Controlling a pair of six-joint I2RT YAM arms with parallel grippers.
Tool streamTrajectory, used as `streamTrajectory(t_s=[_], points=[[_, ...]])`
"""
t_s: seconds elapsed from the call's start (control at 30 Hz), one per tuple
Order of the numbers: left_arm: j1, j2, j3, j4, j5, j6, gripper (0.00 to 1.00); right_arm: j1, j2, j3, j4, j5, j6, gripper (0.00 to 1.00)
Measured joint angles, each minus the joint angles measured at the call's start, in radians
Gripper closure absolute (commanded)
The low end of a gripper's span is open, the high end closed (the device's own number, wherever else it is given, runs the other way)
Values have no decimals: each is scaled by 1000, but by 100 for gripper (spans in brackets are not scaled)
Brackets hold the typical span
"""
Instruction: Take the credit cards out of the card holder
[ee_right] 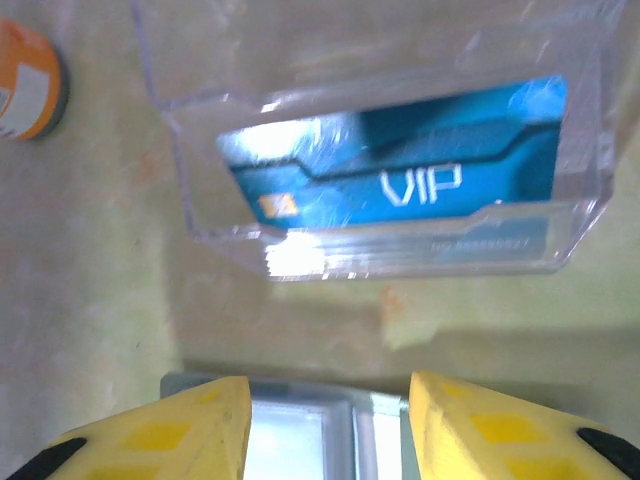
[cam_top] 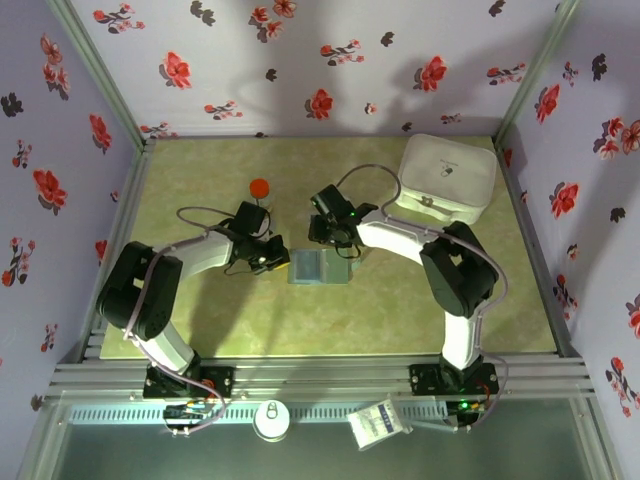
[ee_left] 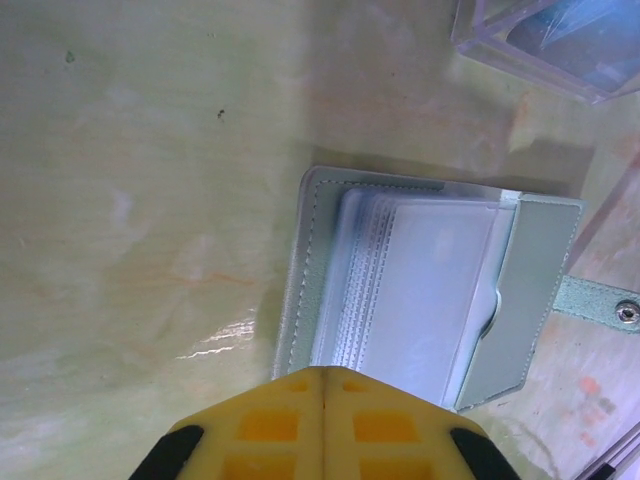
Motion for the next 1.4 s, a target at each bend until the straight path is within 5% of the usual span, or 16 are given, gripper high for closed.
streamTrajectory(t_s=[0.67, 1.4], points=[[-17, 61, 7, 0, 6, 0, 99, 0, -43, -231, 294, -385, 79, 59], [-17, 65, 7, -1, 6, 0, 99, 0, -39, -242, 327, -418, 105, 61]])
